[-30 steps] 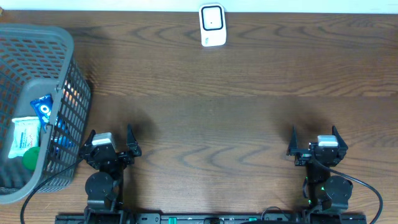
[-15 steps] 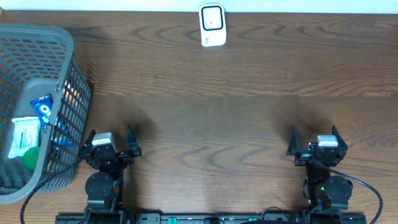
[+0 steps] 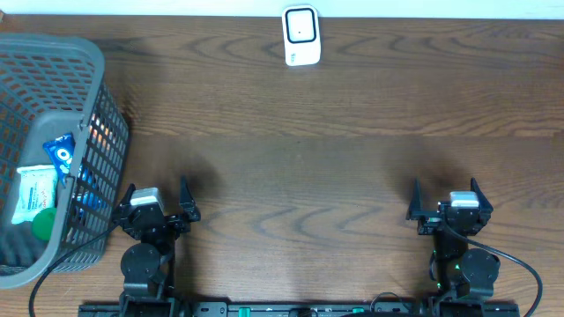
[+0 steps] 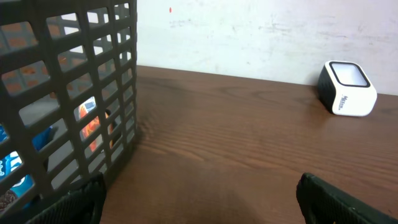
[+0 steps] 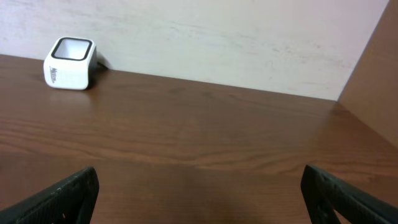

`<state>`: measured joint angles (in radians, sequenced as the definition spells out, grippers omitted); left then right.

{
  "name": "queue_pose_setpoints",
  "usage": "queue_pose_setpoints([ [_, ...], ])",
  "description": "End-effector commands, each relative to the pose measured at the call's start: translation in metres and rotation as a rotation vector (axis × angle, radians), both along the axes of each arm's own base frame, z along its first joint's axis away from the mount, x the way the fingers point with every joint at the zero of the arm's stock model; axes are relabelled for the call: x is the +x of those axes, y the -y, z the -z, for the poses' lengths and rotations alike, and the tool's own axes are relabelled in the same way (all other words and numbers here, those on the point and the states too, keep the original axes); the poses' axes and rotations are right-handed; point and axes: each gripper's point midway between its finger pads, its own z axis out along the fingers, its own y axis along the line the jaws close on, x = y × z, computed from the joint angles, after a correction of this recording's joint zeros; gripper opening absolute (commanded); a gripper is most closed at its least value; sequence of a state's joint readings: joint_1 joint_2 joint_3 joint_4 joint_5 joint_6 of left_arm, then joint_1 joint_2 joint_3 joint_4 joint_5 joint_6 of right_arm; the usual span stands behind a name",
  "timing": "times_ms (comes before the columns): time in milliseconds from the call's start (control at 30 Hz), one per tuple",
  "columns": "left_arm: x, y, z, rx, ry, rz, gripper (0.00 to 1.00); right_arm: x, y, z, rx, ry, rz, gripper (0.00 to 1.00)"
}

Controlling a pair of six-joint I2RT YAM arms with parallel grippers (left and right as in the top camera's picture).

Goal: Scan the item barcode

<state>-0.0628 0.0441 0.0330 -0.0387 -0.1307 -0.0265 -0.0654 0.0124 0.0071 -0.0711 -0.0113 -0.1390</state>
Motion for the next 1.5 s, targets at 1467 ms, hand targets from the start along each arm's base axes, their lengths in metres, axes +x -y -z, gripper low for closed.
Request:
queue_pose_setpoints([
  [1467,-0.010,0.027,-0.053,-0.085,-0.035,0.146,0.98,0.000,0.002,0.000,0.011,0.001,0.009,0.99],
])
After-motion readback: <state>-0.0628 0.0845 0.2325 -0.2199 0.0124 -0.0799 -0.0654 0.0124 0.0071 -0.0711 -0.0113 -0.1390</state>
